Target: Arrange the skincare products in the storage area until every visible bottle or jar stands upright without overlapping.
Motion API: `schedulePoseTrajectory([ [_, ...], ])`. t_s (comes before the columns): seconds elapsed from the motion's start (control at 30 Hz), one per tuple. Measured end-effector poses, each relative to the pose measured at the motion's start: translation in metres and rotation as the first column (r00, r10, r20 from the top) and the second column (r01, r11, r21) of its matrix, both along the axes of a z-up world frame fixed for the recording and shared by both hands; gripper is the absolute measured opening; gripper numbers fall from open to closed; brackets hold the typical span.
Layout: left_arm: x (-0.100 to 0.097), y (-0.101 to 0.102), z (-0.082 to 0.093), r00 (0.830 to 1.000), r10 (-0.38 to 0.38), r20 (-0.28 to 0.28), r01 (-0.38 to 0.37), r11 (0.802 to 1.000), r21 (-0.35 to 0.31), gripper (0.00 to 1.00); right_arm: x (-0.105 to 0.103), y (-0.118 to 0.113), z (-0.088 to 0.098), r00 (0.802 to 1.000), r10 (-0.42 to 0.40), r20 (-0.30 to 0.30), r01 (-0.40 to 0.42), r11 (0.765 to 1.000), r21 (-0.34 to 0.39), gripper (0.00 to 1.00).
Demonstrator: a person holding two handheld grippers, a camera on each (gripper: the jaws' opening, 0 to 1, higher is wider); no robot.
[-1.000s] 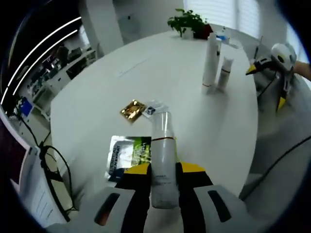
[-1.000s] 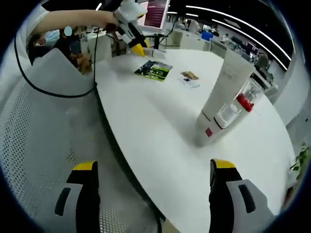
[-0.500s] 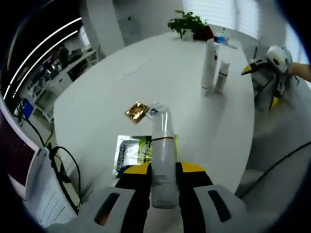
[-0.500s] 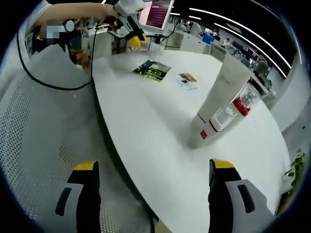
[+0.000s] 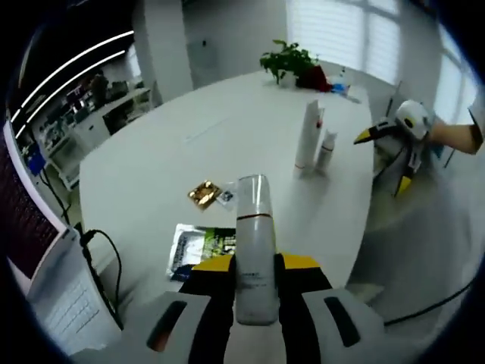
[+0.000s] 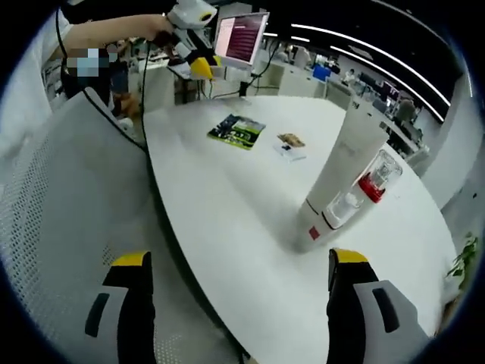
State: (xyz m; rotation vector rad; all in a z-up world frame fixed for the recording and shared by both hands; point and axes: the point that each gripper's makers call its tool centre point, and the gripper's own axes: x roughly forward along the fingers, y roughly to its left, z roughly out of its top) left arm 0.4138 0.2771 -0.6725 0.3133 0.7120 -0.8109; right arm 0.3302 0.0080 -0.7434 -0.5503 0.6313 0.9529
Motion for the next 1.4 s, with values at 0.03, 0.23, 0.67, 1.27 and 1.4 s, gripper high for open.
schedulePoseTrajectory([
  [0.03,-0.002,-0.003,0.002,1.000,-0.003,-0.002,0.003,1.000,-0.028,0.26,0.001,0.001,0.004,1.000,-0.004,0.003,0.004,1.000,0.012,0.95],
  [0.23,-0.023,-0.032,0.018,0.998,-0.055,-0.010,0.052,0.982,-0.182,0.26,0.009,0.018,0.042,0.999,-0.017,0.044,0.012,0.994,0.113,0.95],
  [0.67,-0.053,-0.088,0.068,0.985,-0.172,-0.017,0.133,0.819,-0.558,0.26,0.007,0.072,0.112,0.999,0.035,0.037,-0.047,0.914,0.403,0.94],
  [1.27,-0.095,-0.133,0.136,0.944,-0.330,0.023,0.147,0.355,-0.923,0.26,-0.003,0.139,0.221,0.976,0.202,-0.084,-0.043,0.556,0.830,0.60],
  [1.4,-0.089,-0.138,0.136,0.945,-0.326,0.020,0.145,0.365,-0.920,0.26,-0.002,0.148,0.227,0.969,0.221,-0.113,-0.021,0.528,0.849,0.44],
])
